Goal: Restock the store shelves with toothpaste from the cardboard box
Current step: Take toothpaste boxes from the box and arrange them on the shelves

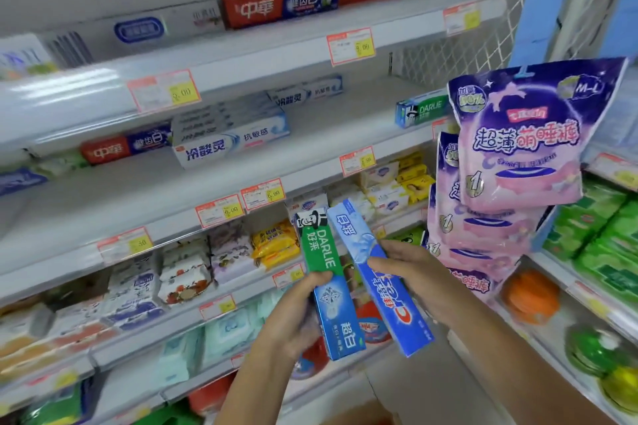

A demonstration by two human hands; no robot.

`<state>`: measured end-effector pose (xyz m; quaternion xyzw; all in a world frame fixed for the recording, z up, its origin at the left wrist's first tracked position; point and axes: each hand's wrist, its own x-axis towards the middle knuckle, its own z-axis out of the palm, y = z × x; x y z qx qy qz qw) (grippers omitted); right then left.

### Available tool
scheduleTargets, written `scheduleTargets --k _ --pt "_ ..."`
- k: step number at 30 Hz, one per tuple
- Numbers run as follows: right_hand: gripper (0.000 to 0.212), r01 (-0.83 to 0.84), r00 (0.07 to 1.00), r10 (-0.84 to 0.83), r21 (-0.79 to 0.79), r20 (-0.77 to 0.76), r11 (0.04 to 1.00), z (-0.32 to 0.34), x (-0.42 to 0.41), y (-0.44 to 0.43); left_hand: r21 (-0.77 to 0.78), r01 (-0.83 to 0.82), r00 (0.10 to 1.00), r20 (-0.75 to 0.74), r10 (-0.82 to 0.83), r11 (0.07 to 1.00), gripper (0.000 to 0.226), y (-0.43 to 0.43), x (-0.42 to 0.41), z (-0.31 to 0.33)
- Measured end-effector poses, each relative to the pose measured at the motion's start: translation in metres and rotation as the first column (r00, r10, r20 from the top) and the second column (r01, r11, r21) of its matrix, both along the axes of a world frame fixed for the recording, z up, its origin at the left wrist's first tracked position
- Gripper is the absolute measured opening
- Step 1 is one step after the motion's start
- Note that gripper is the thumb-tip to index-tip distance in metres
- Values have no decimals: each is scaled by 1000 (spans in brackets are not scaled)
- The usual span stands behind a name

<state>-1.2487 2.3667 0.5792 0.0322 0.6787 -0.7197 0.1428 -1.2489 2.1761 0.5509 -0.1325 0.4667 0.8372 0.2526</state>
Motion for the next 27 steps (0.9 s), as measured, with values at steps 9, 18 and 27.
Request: scheduleTargets --k 9,18,27 --pt "35 313 945 -323 -165 -41 935 74 -43 -13 81 -73 986 -144 84 994 28 -5 -12 44" --pt "35 161 892 -297 -374 -341 913 123 -56 -44 275 -280 916 -209 341 920 60 -33 -5 83" --pt "84 -196 903 35 -338 -428 920 126 -32 -130 509 -530 735 -123 667 679 57 -117 14 89"
